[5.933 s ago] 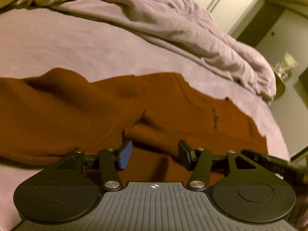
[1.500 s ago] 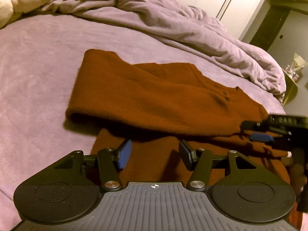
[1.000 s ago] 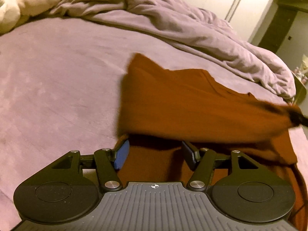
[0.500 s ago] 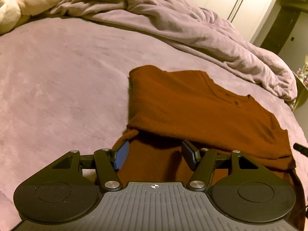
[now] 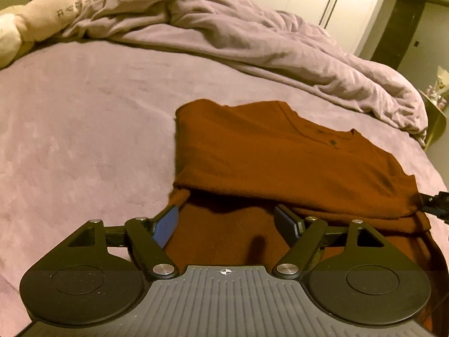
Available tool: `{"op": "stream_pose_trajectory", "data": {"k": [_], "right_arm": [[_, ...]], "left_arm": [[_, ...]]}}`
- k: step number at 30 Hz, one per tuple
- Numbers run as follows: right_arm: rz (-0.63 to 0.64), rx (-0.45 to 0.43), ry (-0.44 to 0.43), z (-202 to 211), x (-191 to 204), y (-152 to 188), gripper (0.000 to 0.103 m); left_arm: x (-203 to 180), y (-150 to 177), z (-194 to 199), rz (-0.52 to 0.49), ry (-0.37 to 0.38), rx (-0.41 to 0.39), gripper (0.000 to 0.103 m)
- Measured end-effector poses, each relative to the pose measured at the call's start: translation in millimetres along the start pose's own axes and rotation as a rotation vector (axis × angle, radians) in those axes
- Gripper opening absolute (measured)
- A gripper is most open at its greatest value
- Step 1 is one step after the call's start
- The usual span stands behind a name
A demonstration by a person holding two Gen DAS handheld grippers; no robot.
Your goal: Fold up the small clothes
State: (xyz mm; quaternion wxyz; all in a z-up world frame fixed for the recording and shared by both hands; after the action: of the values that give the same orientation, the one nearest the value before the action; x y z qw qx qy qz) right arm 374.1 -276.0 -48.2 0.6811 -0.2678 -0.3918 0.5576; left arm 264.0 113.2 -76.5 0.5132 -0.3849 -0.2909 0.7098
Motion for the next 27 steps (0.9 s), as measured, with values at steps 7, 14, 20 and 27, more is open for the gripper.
{"op": "stream_pose_trajectory", "data": {"k": [7,14,20,27], "right_arm": [[-0.118,-0.019,-0.016,4,-7,-6,0.035],[-0.153,0.018,-0.019,-3,-8,0,0.035],[-0.257,-0.002,-0.044,0,-13,-5,0.035],[-0.233,0.075,-0.052,-12,-6,9,0.035]], "left_arm": [[-3,1,3,0.002,0.02,0.003,0.083],[-7,0,1,0.001,0.032,0.004,0.084],[-10,-2,1,-0.015,0.04,-0.001,0.085],[-14,1,-3,-0.017,0.047,0.011,0.086]]}}
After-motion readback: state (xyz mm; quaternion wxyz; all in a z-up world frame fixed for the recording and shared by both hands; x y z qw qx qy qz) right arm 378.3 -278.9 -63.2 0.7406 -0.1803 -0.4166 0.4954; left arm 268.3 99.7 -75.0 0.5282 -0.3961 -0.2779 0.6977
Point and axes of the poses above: each gripper's, at about its wrist camera, not at the fingertips, and z roughly against the way its jaws point, x to its left, y to its underside, the point moved 6 cm from there along -z, roughly the way its jaws point, and after that the axes turned 13 degrees about -x, right-handed, at the moved point
